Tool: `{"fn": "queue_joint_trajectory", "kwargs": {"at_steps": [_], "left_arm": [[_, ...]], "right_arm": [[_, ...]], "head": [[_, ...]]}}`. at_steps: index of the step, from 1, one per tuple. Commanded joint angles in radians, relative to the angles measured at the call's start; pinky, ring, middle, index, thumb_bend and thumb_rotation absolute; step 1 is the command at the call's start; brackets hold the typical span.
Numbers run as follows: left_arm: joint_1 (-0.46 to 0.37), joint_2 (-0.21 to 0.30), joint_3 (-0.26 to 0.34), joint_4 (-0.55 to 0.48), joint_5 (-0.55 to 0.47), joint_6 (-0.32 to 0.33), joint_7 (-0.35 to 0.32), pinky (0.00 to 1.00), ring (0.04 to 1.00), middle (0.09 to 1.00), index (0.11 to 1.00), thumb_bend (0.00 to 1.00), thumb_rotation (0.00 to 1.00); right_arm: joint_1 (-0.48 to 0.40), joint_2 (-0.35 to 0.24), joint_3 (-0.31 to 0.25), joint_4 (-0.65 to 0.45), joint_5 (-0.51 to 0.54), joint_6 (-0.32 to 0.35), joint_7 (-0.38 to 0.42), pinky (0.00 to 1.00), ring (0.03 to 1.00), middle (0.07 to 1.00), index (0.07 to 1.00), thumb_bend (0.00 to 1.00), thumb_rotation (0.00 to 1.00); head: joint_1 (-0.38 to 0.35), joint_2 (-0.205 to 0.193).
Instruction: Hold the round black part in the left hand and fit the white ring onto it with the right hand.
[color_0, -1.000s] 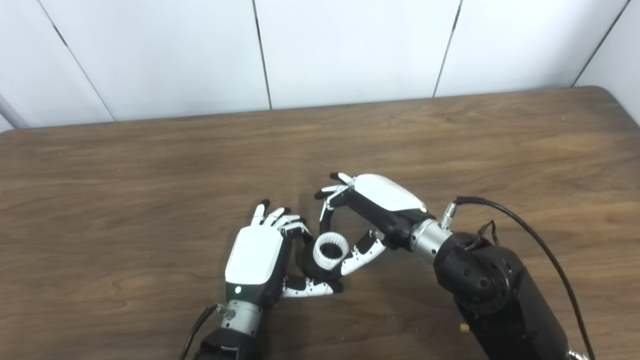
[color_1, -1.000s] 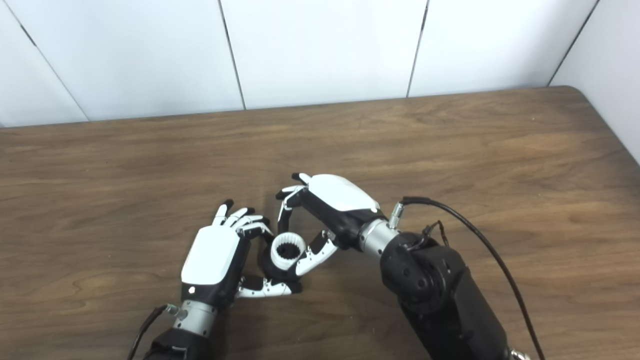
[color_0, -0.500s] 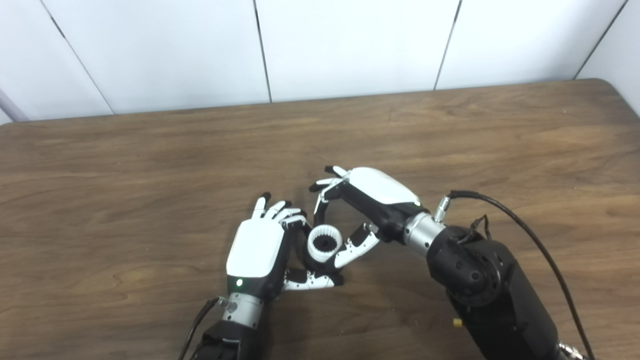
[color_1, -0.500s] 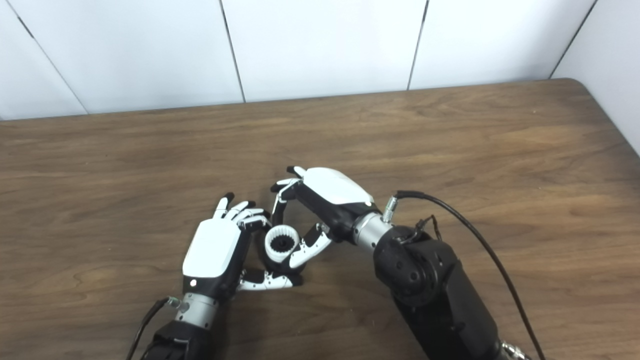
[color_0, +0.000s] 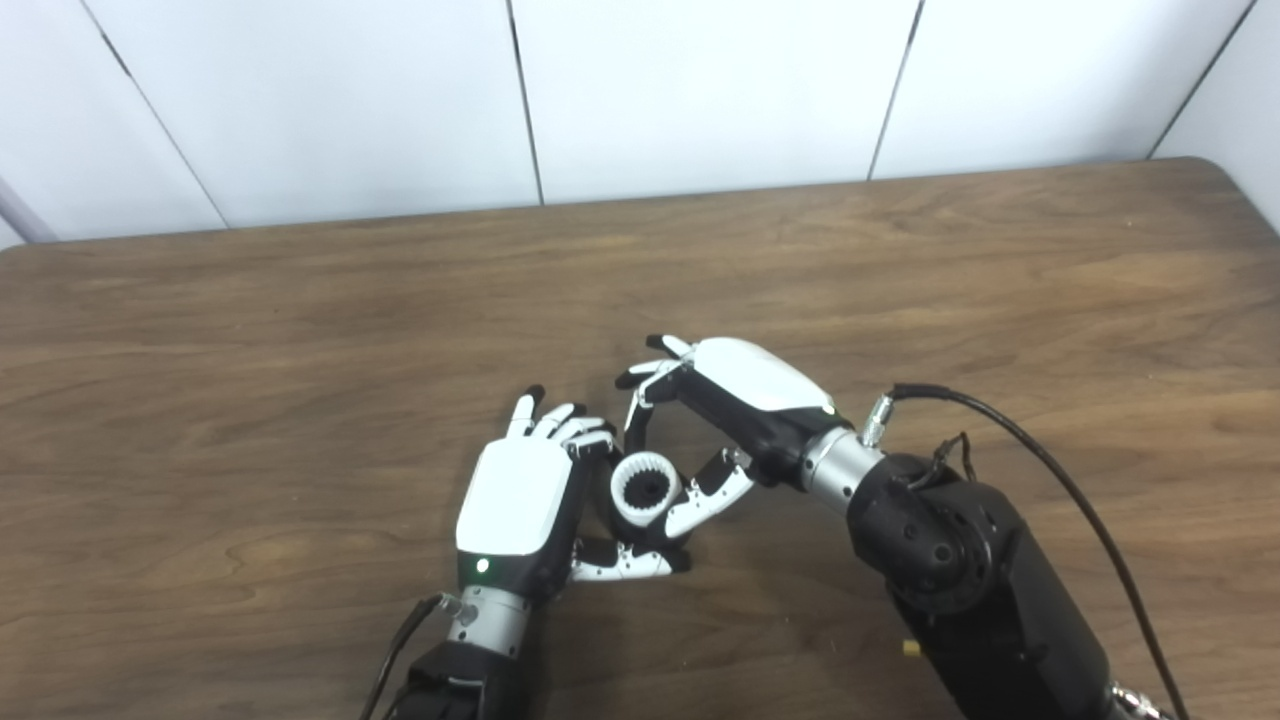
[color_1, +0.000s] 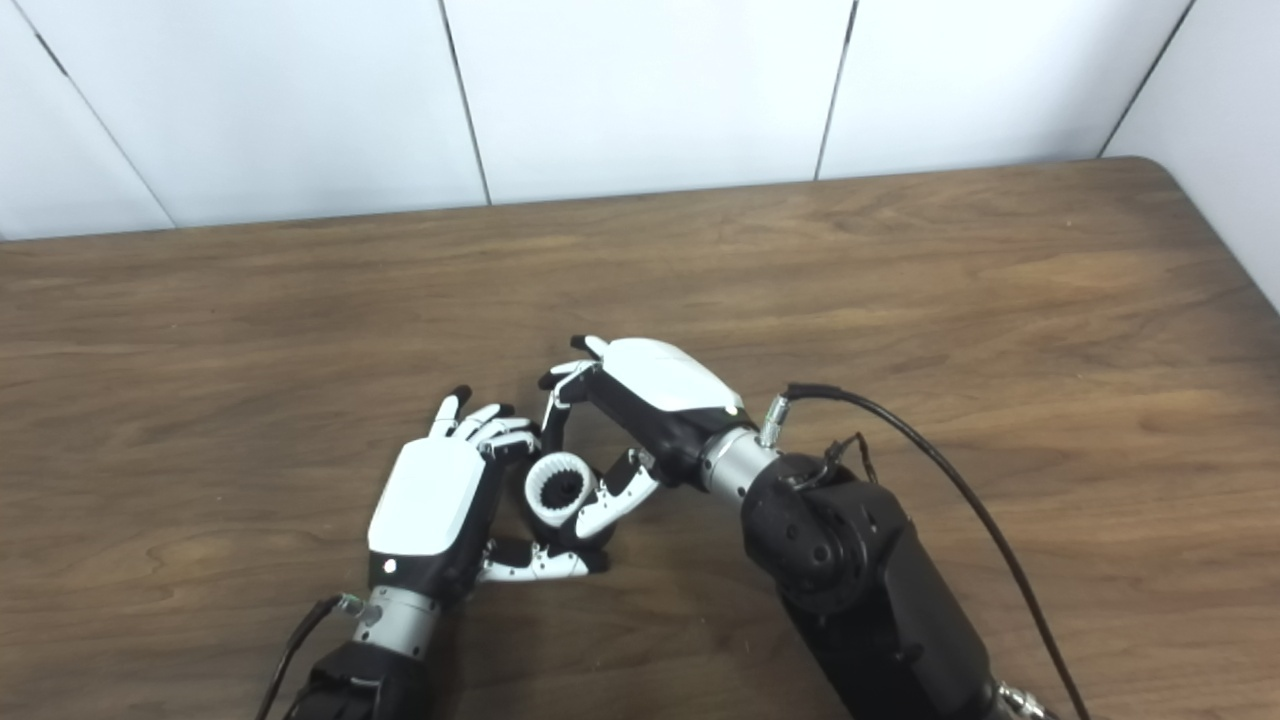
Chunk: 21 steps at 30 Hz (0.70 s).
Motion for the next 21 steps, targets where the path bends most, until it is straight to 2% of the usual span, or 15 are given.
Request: {"fn": "queue_joint_trajectory", "kwargs": {"at_steps": [1,21], "left_arm": [[0.003,-0.004,-0.01,-0.021,0.014,-0.007,-0.009,1.0,0.861,0.751,0.485,0.52,0.05],[0.009,0.007,-0.003,-0.035,-0.002,-0.01,-0.02,1.0,0.865,0.753,0.485,0.52,0.05]], "right_arm": [[-0.013,0.007,-0.001,-0.009,0.004,-0.028,-0.03,1.0,0.999,0.853,0.484,0.52,0.13],[-0.024,-0.003,-0.036,-0.007,0.023,-0.006,-0.026,1.0,1.0,0.864,0.484,0.52,0.13]], "head": [[0.0,0.001],[-0.008,0.015]]}}
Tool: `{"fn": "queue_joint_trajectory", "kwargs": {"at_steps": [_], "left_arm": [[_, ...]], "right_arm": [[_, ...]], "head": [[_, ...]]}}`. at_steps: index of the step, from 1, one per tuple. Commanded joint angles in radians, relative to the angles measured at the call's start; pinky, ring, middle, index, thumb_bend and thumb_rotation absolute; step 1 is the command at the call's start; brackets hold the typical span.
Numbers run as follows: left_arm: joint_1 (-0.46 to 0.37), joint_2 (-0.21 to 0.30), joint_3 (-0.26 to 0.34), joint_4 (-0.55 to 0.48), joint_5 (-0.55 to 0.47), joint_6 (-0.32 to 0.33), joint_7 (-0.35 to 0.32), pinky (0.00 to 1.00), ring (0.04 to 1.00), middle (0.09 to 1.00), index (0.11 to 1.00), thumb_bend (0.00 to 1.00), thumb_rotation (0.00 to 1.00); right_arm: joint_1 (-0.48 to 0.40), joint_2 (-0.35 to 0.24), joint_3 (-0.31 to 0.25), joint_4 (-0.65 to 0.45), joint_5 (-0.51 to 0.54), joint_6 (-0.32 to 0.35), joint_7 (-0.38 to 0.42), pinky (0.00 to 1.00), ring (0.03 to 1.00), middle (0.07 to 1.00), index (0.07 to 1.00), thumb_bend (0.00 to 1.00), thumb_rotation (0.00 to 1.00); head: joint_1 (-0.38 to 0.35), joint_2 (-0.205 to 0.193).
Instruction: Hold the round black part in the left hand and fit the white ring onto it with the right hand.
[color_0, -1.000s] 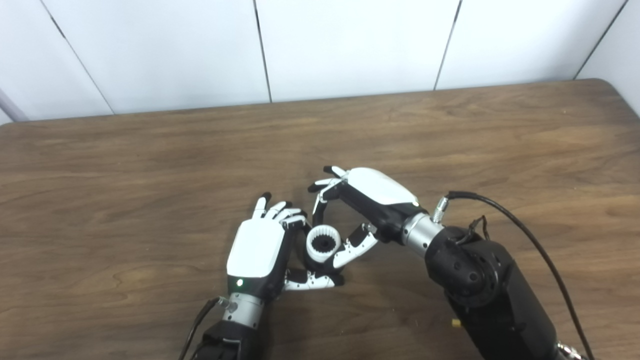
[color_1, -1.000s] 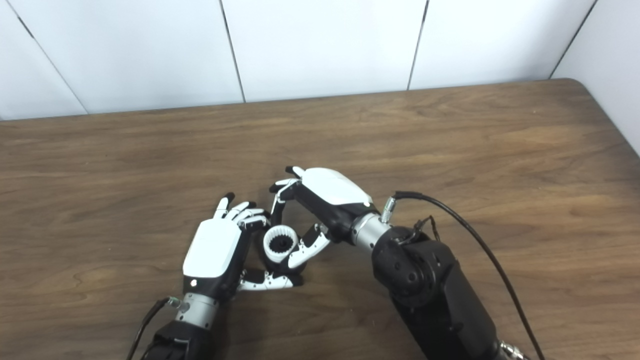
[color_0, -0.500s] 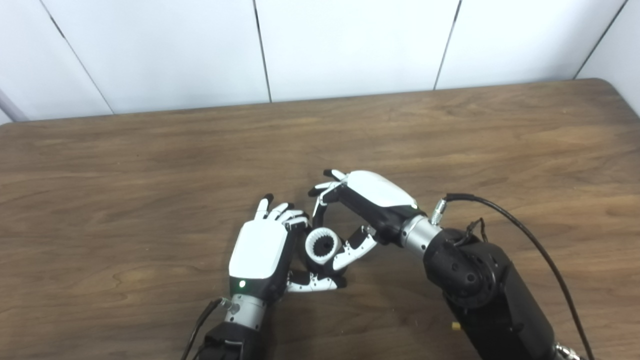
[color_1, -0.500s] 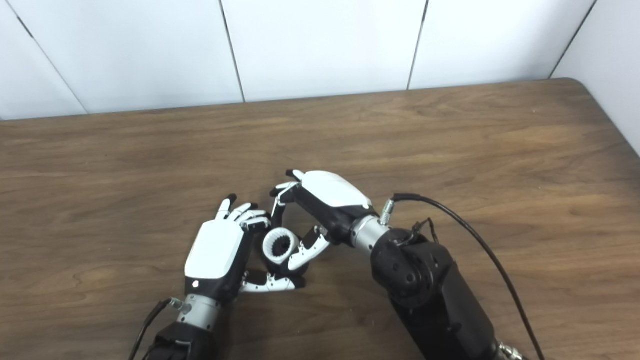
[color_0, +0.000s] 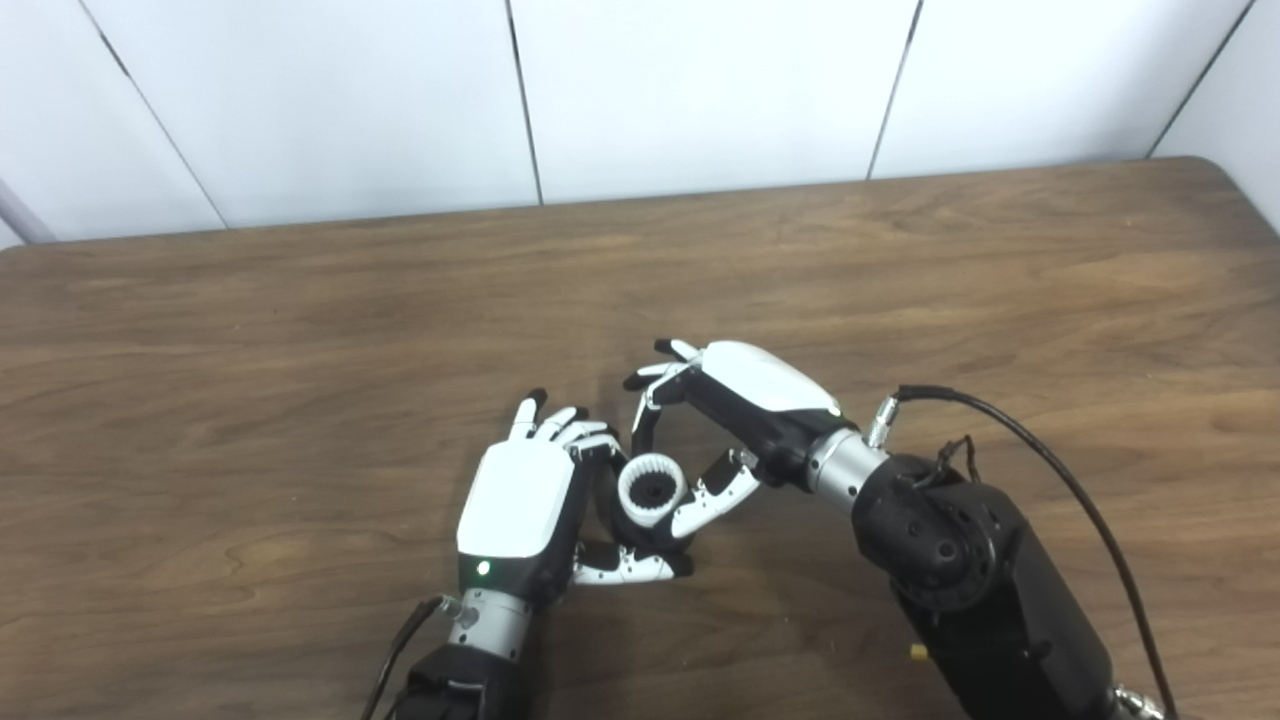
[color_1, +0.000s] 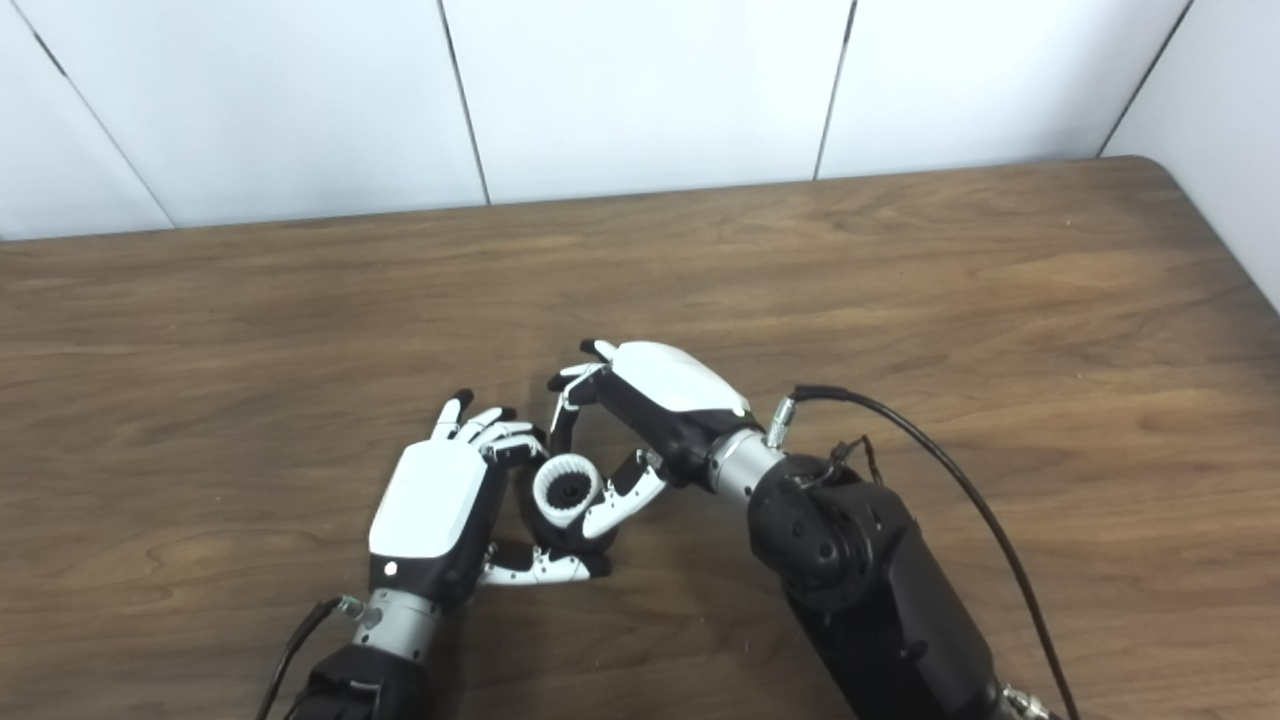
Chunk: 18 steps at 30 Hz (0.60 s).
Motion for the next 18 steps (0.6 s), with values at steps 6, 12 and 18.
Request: {"fn": "queue_joint_trajectory", "kwargs": {"at_steps": [6,12,18], "left_arm": [[0.002,0.007,-0.001,-0.023,0.004,-0.014,-0.002,1.0,0.868,0.753,0.485,0.52,0.05],[0.002,0.002,-0.001,-0.031,0.004,-0.01,-0.007,1.0,0.864,0.752,0.485,0.52,0.05],[0.001,-0.001,-0.003,-0.03,0.01,-0.007,-0.009,1.0,0.866,0.752,0.485,0.52,0.05]], "right_arm": [[-0.025,0.004,-0.017,-0.021,0.008,-0.005,-0.022,1.0,1.0,0.865,0.484,0.52,0.13],[-0.016,0.006,-0.01,-0.021,0.008,-0.012,-0.027,1.0,1.0,0.859,0.484,0.52,0.13],[-0.013,0.004,-0.009,-0.016,0.004,-0.013,-0.028,1.0,1.0,0.857,0.484,0.52,0.13]], "head": [[0.001,0.001],[0.001,0.009],[0.003,0.008]]}}
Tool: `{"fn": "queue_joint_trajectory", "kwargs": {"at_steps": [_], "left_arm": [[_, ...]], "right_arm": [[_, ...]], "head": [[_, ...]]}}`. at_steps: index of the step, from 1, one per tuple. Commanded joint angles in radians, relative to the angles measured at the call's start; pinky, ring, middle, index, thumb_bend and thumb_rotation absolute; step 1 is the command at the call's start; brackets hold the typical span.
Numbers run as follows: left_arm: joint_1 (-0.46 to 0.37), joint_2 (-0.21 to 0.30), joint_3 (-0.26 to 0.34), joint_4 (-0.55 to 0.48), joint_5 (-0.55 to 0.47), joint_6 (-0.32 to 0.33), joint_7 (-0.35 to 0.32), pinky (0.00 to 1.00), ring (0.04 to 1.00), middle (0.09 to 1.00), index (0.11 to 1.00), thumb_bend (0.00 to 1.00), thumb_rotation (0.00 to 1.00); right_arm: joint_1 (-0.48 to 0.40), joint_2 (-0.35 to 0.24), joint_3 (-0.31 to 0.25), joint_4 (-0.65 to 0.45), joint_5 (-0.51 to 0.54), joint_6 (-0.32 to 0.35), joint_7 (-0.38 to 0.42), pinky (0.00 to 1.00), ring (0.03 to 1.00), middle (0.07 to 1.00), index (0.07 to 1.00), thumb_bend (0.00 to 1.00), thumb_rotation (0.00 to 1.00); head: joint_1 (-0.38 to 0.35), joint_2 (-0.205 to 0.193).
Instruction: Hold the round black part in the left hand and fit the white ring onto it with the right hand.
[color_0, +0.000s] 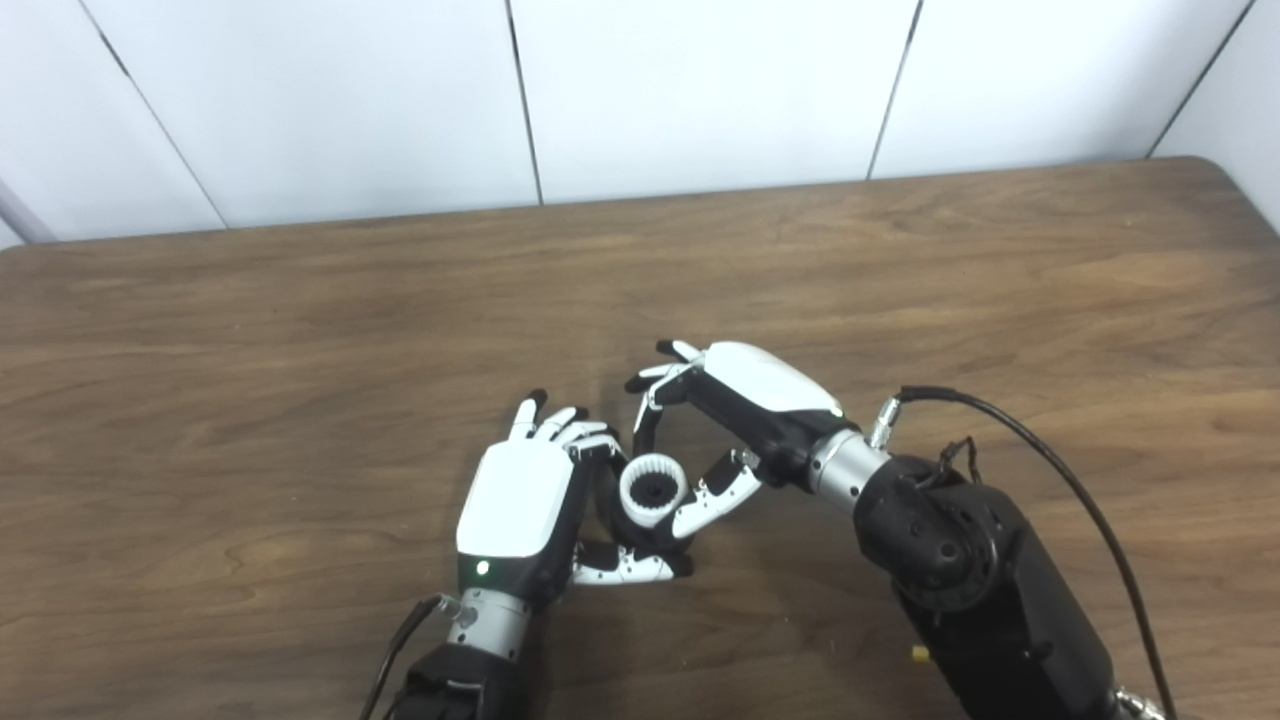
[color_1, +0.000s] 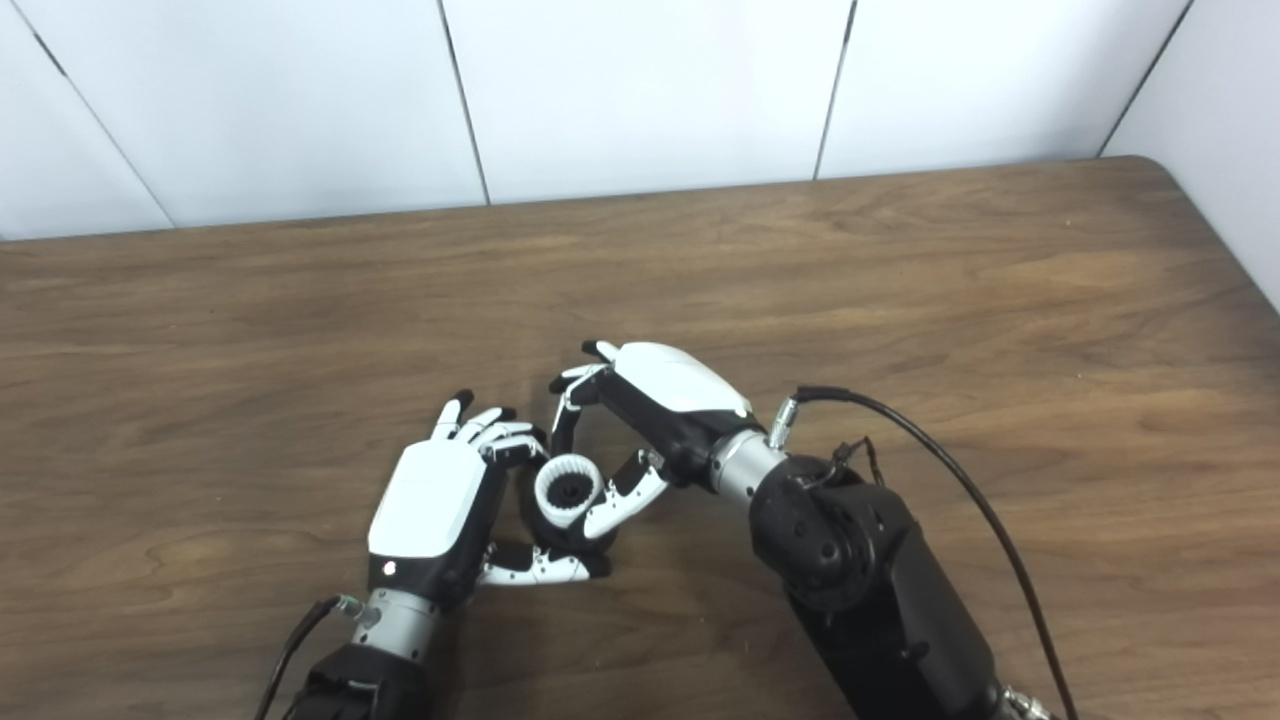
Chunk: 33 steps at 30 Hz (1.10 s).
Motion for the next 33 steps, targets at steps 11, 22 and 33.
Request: {"fn": "queue_joint_trajectory", "kwargs": {"at_steps": [11,22,33], "left_arm": [[-0.002,-0.007,-0.008,-0.031,0.017,-0.002,-0.006,1.0,0.868,0.752,0.485,0.52,0.05],[0.001,-0.007,-0.009,-0.04,0.032,0.002,-0.013,1.0,0.868,0.751,0.485,0.52,0.05],[0.007,-0.005,0.0,-0.045,0.028,-0.007,-0.014,1.0,0.865,0.749,0.485,0.52,0.05]], "right_arm": [[-0.013,-0.007,-0.013,-0.009,0.018,-0.02,-0.032,1.0,1.0,0.86,0.484,0.52,0.13],[-0.013,-0.016,-0.001,-0.008,0.01,-0.028,-0.029,1.0,0.988,0.873,0.592,0.87,0.19],[-0.011,-0.016,-0.006,-0.009,0.004,-0.022,-0.037,1.0,1.0,0.897,0.651,1.0,0.24]], "head": [[0.008,0.004],[0.016,0.01],[0.017,0.016]]}}
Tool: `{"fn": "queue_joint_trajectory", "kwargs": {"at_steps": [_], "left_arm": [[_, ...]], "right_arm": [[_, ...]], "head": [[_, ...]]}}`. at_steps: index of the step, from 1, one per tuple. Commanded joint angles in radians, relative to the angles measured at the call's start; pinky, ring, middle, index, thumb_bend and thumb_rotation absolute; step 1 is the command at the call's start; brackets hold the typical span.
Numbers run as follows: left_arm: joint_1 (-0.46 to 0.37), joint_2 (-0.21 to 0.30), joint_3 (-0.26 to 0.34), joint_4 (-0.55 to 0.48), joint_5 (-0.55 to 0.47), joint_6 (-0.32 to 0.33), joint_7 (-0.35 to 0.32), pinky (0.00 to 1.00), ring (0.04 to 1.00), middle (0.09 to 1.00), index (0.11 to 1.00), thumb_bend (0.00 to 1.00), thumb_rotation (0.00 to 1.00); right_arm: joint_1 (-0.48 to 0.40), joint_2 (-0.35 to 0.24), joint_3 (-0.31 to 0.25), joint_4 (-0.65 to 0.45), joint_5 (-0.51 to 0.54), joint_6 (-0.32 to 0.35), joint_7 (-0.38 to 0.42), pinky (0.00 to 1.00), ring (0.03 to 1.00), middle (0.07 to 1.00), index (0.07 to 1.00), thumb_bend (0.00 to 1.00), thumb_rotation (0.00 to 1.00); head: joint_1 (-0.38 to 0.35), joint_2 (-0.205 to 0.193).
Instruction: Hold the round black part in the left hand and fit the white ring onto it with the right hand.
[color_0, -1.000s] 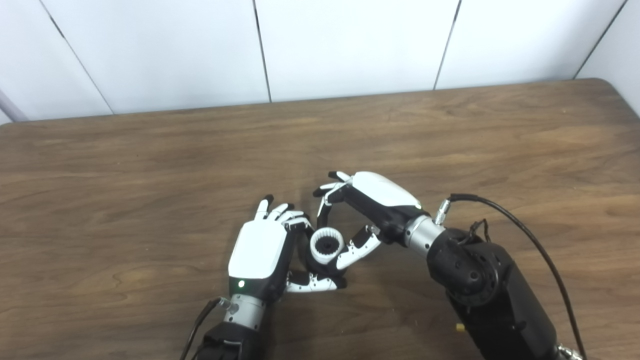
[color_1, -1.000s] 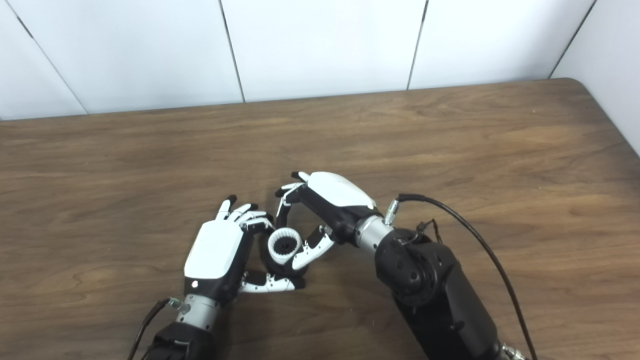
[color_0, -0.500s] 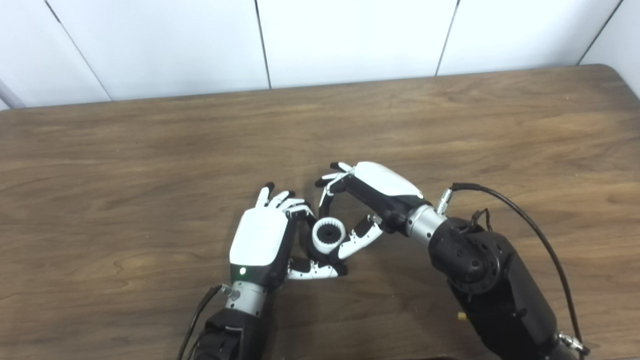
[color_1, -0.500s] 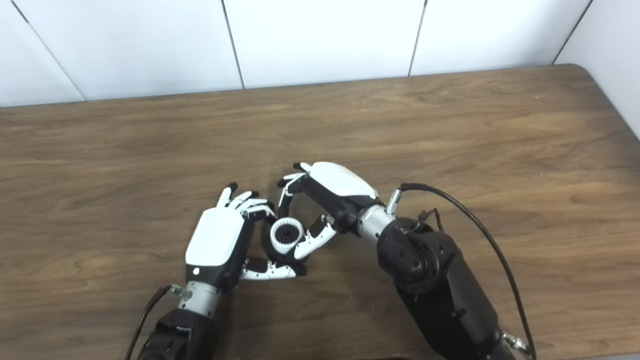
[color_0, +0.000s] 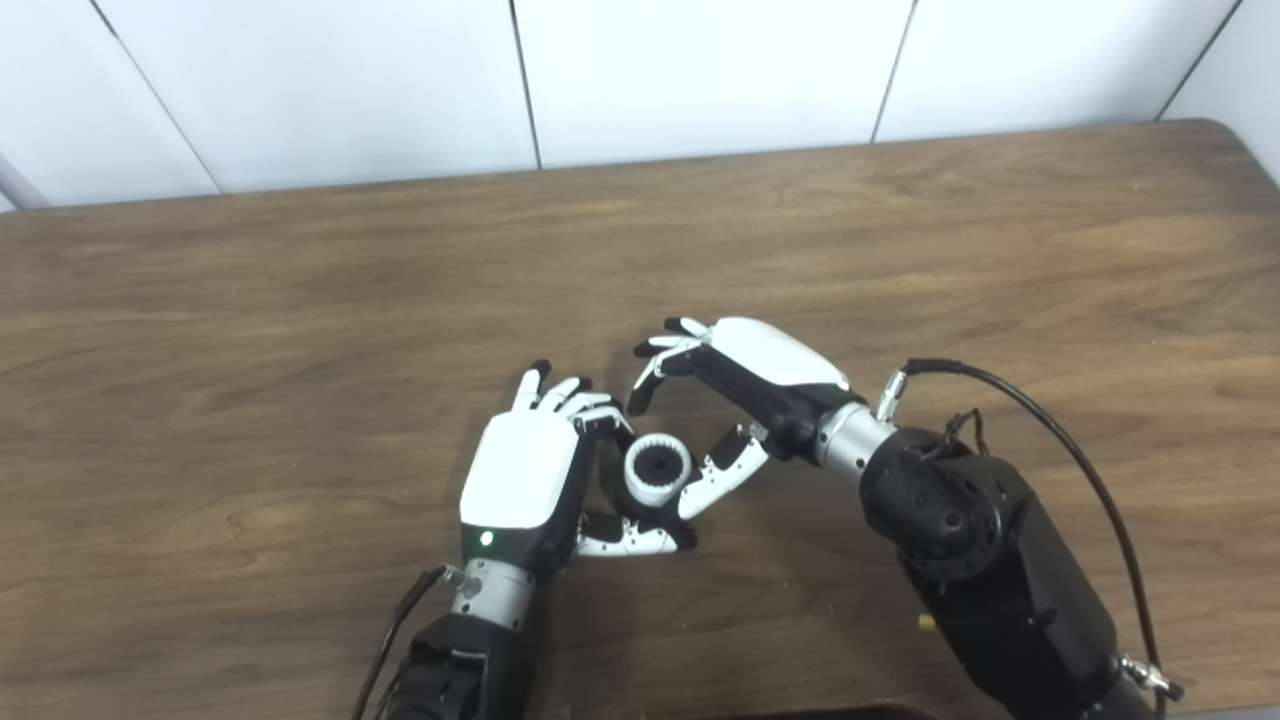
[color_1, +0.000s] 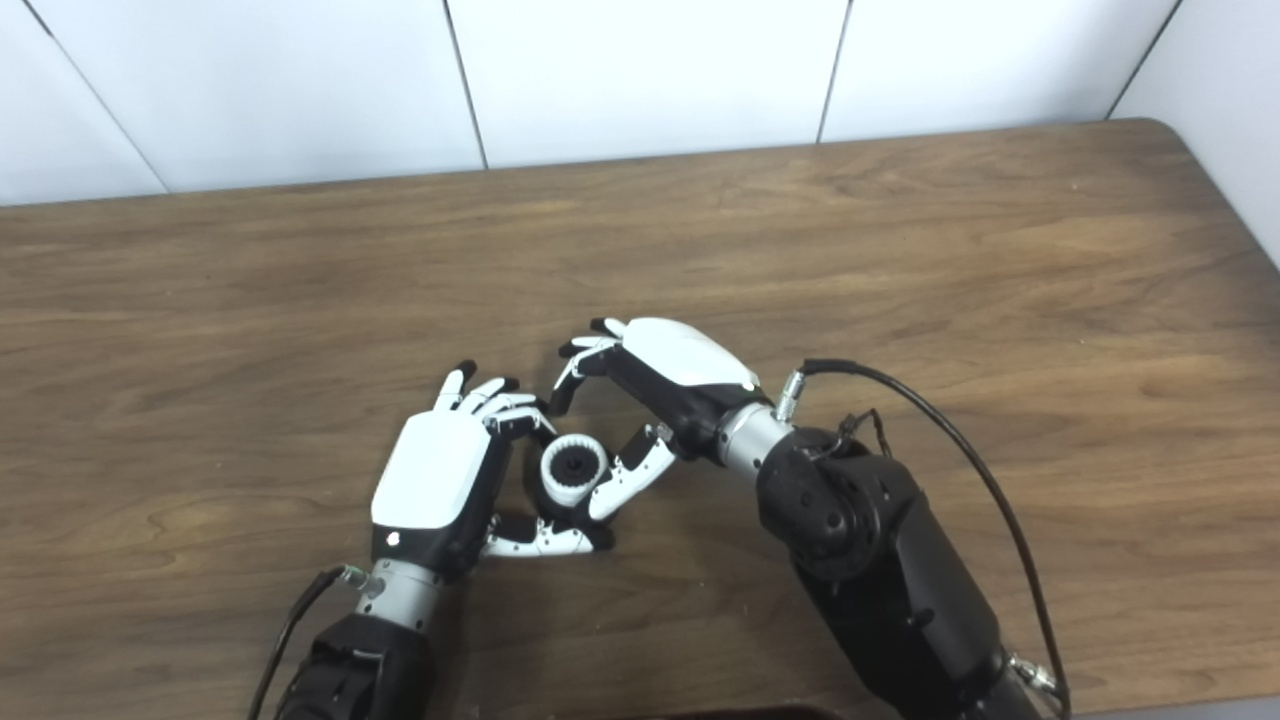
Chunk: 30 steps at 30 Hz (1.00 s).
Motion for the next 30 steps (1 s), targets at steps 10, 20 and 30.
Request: {"fn": "queue_joint_trajectory", "kwargs": {"at_steps": [10,20,30], "left_arm": [[-0.004,-0.005,0.006,-0.035,0.015,0.008,-0.023,1.0,0.869,0.752,0.487,0.52,0.06],[-0.019,-0.003,0.015,-0.043,0.045,0.034,-0.085,1.0,0.881,0.769,0.555,0.7,0.18],[-0.038,-0.005,0.031,-0.033,0.047,0.049,-0.12,1.0,0.894,0.827,0.745,1.0,0.35]], "right_arm": [[-0.027,-0.021,-0.034,-0.047,-0.003,-0.003,-0.021,1.0,1.0,0.895,0.659,1.0,0.25],[-0.017,-0.065,-0.08,-0.085,0.008,-0.003,-0.017,0.95,0.984,0.882,0.659,1.0,0.25],[-0.019,-0.077,-0.119,-0.084,0.025,0.005,-0.027,0.94,0.976,0.881,0.667,1.0,0.3]], "head": [[0.0,0.001],[-0.006,-0.005],[-0.016,-0.013]]}}
